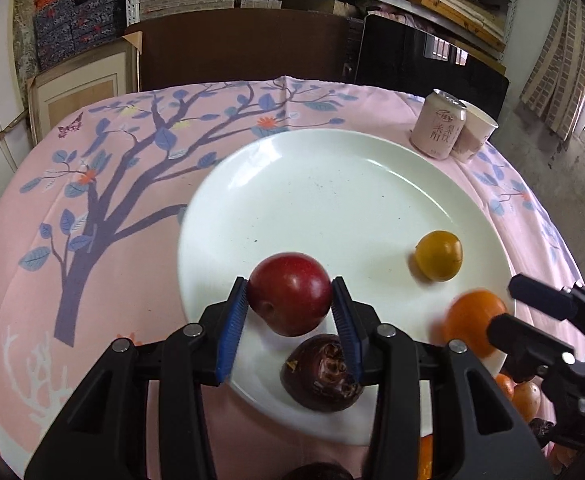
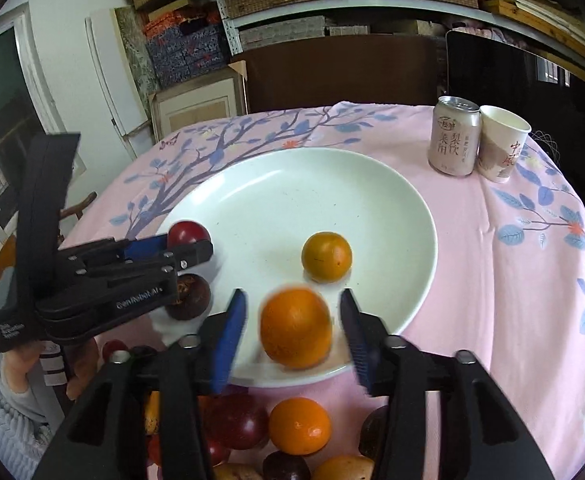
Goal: Organize fruits
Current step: 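Place the red tomato on the plate with the left tool while the right tool places a large orange, then grasp the small red tomato with the left tool while the right tool grasps an orange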
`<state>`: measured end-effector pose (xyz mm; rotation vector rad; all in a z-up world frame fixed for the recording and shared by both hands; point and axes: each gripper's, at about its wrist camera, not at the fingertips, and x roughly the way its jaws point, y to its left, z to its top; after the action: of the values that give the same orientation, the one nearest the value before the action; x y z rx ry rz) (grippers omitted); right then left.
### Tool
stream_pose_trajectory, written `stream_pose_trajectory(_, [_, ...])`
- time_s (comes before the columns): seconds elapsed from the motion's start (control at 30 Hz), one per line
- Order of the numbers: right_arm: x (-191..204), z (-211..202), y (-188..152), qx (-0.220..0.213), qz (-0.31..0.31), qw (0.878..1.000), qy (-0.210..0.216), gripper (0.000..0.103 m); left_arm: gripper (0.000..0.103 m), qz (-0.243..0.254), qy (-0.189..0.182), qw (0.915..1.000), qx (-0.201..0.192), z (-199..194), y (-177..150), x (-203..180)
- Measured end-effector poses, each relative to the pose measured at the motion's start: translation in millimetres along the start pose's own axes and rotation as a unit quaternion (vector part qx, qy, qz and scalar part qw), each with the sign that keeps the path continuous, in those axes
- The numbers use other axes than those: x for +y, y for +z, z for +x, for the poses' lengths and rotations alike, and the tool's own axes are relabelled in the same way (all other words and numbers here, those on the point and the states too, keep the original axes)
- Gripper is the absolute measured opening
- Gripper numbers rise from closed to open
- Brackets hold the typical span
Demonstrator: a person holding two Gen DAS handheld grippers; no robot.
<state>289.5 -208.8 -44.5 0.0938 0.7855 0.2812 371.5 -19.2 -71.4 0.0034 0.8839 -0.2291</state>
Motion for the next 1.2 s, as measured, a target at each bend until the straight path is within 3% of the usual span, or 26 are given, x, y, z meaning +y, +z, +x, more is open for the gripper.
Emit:
stream_pose_trajectory(0.07, [-3, -8, 0, -0.016, 0.009, 1.000, 0.002, 0.063, 0.059, -0.001, 0.003, 0.9999, -0.015, -6, 1, -2])
stream_pose_trajectory(0.17, [-8, -20, -1, -0.040, 0.024, 0.999, 0.005, 0.064, 0.064, 0.009, 0.006, 0.9993, -0.035, -21, 5, -9])
stream_pose_trajectory(0.33, [-10, -45, -7, -0.074, 0.025, 0.997, -0.016, 0.073, 0.083, 0.018, 0.026, 0.9969, -0.072, -52, 3, -18])
stream_pose_trajectory(0.5, [-19, -78, -31, -0.116, 0.049, 0.992, -0.015, 0.078, 0.090, 0.027, 0.056, 0.9940, -0.090, -87, -34, -12])
stream_pose_trajectory(0.8, [-37, -123, -104, -0.148, 0.091, 0.984, -0.033, 0.091, 0.090, -0.034, 0.093, 0.9936, -0.053, -118, -128, 36])
stream_pose_trajectory(0.93, [-38, -128, -119, -0.147, 0.088, 0.984, -0.045, 0.092, 0.090, -0.042, 0.109, 0.9918, -0.053, -121, -140, 41])
stream_pose_trajectory(1.2, [-37, -122, -117, -0.142, 0.081, 0.986, -0.045, 0.092, 0.090, -0.003, 0.114, 0.9922, -0.052, -111, -137, 24])
